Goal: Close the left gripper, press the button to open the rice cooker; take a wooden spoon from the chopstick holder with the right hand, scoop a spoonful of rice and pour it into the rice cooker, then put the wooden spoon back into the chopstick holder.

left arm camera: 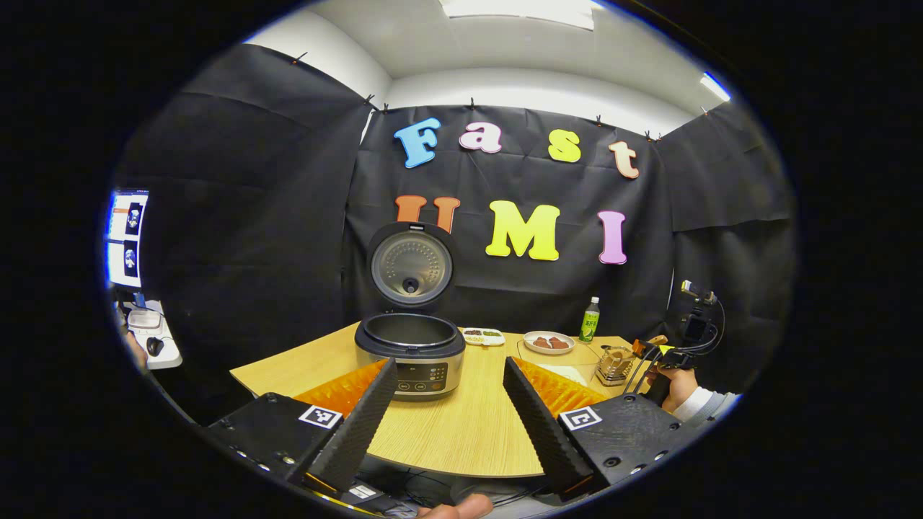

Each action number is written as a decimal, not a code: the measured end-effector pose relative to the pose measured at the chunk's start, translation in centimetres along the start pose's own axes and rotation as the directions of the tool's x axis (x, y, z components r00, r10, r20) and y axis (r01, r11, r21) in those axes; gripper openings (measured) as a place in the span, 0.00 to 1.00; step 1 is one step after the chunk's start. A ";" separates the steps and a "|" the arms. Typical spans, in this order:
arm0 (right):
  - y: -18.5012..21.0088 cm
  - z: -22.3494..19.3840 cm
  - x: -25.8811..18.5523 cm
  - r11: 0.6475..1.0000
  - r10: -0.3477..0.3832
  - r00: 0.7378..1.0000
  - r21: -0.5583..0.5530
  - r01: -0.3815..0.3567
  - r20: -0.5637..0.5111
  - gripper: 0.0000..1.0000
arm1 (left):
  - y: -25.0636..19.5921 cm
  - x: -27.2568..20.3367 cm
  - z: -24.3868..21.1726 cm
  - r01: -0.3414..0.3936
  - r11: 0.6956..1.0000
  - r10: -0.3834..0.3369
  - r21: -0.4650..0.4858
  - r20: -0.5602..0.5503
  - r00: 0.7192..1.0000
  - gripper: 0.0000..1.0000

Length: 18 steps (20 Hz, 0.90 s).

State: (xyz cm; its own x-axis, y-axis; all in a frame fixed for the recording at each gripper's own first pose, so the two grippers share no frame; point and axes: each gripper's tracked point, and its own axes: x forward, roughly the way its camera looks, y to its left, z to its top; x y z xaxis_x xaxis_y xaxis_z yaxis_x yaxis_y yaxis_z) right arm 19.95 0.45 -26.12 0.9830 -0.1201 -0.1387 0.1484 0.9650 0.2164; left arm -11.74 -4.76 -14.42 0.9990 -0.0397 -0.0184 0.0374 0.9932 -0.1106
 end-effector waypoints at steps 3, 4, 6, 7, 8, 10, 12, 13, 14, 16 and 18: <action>0.4 -1.0 2.1 1.000 0.002 0.999 0.021 -0.001 -0.035 0.70 | 0.8 0.1 -0.6 -0.002 1.000 0.002 -0.006 -0.012 1.000 0.94; 0.3 -1.1 2.7 1.000 -0.005 0.999 0.017 0.005 -0.048 0.64 | 1.2 0.0 -0.7 -0.007 1.000 0.007 -0.002 -0.014 1.000 0.94; 0.9 -0.6 3.2 1.000 0.021 0.998 0.012 -0.021 -0.052 0.30 | 2.0 0.0 -0.8 -0.022 1.000 0.022 0.010 -0.012 1.000 0.94; 1.4 -0.3 3.7 0.999 0.034 0.998 -0.002 -0.035 -0.055 0.25 | 2.3 0.2 -0.8 -0.033 0.999 0.033 0.012 -0.009 0.999 0.94; 1.8 0.0 3.6 0.999 0.043 0.997 -0.022 -0.044 -0.057 0.22 | 2.5 0.2 -0.8 -0.038 0.999 0.038 0.012 -0.009 0.999 0.94; 2.5 0.6 3.6 0.997 0.053 0.997 -0.056 -0.056 -0.057 0.16 | 2.6 0.1 -1.2 -0.034 0.999 0.034 0.013 -0.013 0.999 0.94; 3.4 1.8 3.1 0.993 0.076 0.997 -0.083 -0.078 -0.030 0.14 | 2.7 0.1 -1.3 -0.033 0.999 0.034 0.016 -0.021 0.999 0.94; 3.9 2.6 2.7 0.992 0.087 0.996 -0.092 -0.088 -0.010 0.14 | 2.9 0.1 -1.3 -0.033 0.999 0.034 0.018 -0.018 0.999 0.94; 4.4 3.4 2.4 0.990 0.096 0.995 -0.103 -0.095 0.008 0.14 | 2.9 0.0 -1.3 -0.033 0.999 0.033 0.022 -0.016 0.999 0.94; 5.5 4.6 1.8 0.986 0.114 0.993 -0.125 -0.109 0.034 0.12 | 2.9 -0.1 -1.3 -0.029 0.999 0.029 0.031 -0.014 0.999 0.94; 6.8 5.8 1.0 0.981 0.119 0.991 -0.162 -0.109 0.054 0.12 | 3.0 -0.3 -1.3 -0.031 0.999 0.032 0.040 -0.012 0.999 0.94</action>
State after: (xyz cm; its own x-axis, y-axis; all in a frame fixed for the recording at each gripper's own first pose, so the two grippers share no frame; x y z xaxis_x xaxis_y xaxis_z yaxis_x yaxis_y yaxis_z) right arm 22.58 5.55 -19.20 0.9981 -0.0168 -0.0591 0.0210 0.9973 0.0710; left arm -11.93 -1.87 -16.01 0.9994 -0.0095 -0.0343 0.0071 0.9975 -0.0699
